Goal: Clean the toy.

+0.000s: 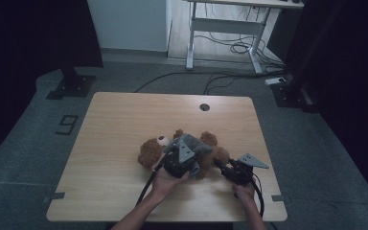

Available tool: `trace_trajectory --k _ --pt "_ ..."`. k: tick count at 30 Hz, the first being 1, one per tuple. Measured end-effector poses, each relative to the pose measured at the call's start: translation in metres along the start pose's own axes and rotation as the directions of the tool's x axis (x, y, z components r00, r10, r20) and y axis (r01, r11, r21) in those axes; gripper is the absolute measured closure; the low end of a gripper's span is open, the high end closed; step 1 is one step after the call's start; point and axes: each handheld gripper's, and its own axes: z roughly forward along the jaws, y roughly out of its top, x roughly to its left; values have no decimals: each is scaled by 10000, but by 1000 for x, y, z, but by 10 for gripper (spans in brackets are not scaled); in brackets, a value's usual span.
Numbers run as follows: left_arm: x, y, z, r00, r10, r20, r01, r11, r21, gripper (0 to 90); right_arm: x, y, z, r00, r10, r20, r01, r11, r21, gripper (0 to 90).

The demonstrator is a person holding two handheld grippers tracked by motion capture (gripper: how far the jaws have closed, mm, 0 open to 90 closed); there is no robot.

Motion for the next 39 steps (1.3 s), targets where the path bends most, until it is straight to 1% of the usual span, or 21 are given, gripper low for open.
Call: trace_trajectory --k 1,4,5,7,9,11,13,15,16,17,18,19,23,26,29,30,31,33,34,37,39 --pt "9 -4 -11 9997 -185 -172 183 9998 -125 754 0 0 0 10000 22 1 -22 10000 -10 580" --pt "19 -9 -21 9987 -352 -357 345 9992 -193 754 0 -1 0 10000 34 21 -34 10000 -11 580" --pt "29 -17 -30 9969 -414 -665 403 9990 -174 754 0 -1 0 10000 67 50 -67 10000 -12 580" --pt "36 -21 -34 9957 -499 -785 489 9987 -150 754 -1 -1 -1 9999 76 94 -76 10000 -61 580" --pt "50 -30 -43 9932 -947 -684 939 9955 -149 753 -1 -1 -1 9999 86 74 -86 9999 -64 579" --pt "61 -38 -52 9893 -1178 -858 1165 9930 -202 753 0 -1 -1 9999 75 87 -75 9999 -69 579" --pt "76 -49 -66 9813 -1482 -1230 1460 9889 -273 753 0 -1 -1 9998 93 154 -92 9999 -61 580" --pt "90 -59 -70 9739 -1928 -1201 1914 9812 -231 752 0 -2 -1 9997 87 227 -85 9999 -88 580" --pt "90 -59 -70 9739 -1928 -1201 1914 9812 -231 752 0 -2 -1 9997 87 227 -85 9999 -88 580" --pt "102 -70 -72 9641 -2370 -1198 2377 9713 -82 752 -2 -2 -2 9996 93 249 -91 9999 -102 580" --pt "102 -70 -72 9641 -2370 -1198 2377 9713 -82 752 -2 -2 -2 9996 93 249 -91 9999 -102 580" --pt "110 -82 -71 9555 -2719 -1145 2739 9618 17 752 -2 -2 -2 9995 127 281 -124 9999 -106 581" --pt "118 -91 -69 9500 -2891 -1181 2936 9557 226 750 -1 -3 -1 9995 170 268 -167 9998 -123 581" --pt "120 -92 -70 9488 -2668 -1690 2759 9607 320 750 -1 -2 -1 9995 170 278 -167 9998 -119 581" --pt "121 -91 -71 9461 -2684 -1812 2774 9604 260 750 -1 -2 -3 9995 148 270 -145 9998 -129 581" --pt "117 -84 -75 9501 -2689 -1583 2725 9622 7 750 -1 -2 -3 9996 146 254 -143 9998 -129 581" --pt "117 -84 -75 9501 -2689 -1583 2725 9622 7 749 -1 -2 -3 9996 130 250 -126 9998 -129 581" --pt "104 -61 -77 9650 -2333 -1198 2307 9724 -350 749 -1 -2 -3 9996 131 248 -128 9998 -133 581" --pt "104 -61 -77 9650 -2333 -1198 2307 9724 -350 749 -1 -2 -3 9996 131 248 -128 9998 -133 581" --pt "87 -25 -69 9824 -1642 -889 1602 9858 -502 748 0 -2 -3 9995 111 279 -107 9998 -150 580" --pt "83 -19 -64 9848 -1530 -825 1496 9877 -456 748 0 -2 -3 9995 109 284 -104 9998 -153 577"
